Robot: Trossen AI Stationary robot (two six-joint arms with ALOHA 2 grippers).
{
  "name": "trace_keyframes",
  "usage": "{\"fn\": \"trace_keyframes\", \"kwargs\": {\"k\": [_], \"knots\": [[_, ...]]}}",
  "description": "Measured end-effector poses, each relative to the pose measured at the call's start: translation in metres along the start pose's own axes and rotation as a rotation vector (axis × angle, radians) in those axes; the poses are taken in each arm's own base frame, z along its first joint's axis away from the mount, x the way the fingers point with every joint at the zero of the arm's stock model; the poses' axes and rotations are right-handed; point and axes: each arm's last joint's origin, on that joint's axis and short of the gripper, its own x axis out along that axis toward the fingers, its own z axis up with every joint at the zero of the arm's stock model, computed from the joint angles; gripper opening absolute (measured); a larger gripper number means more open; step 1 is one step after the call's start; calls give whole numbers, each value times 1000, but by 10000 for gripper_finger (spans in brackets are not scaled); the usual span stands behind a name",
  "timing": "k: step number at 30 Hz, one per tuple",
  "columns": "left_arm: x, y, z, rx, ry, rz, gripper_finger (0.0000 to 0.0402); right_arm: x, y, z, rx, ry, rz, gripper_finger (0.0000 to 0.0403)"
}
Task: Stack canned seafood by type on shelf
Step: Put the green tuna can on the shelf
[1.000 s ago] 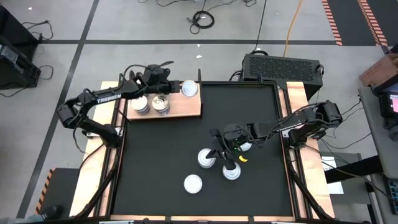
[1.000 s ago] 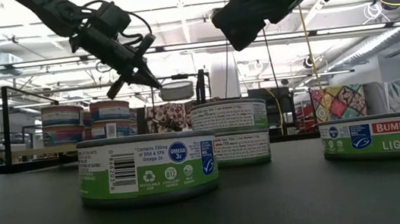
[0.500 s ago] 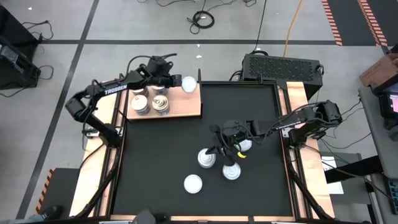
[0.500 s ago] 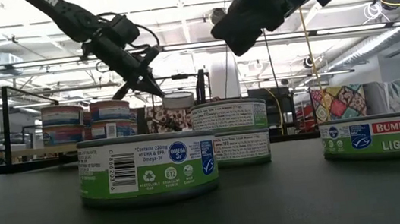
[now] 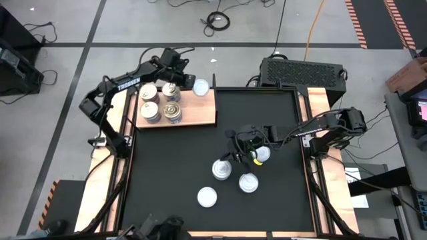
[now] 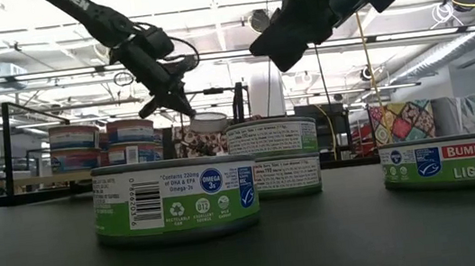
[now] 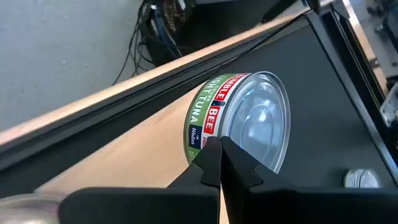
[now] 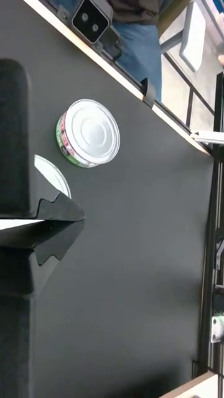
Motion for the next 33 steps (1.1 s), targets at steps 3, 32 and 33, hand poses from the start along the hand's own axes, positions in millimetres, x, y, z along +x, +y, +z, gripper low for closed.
{"fn": "trace_keyframes", "kwargs": {"k": [3, 32, 33], "knots": [[7, 6, 5, 11, 43, 0, 0, -1, -3, -1, 8, 11, -7, 0], [51, 48, 42, 165, 294, -91, 0, 13, -34, -23, 91, 70, 2, 0], [52, 49, 41, 169, 304, -91, 0, 13, -34, -23, 91, 69, 2, 0]]}}
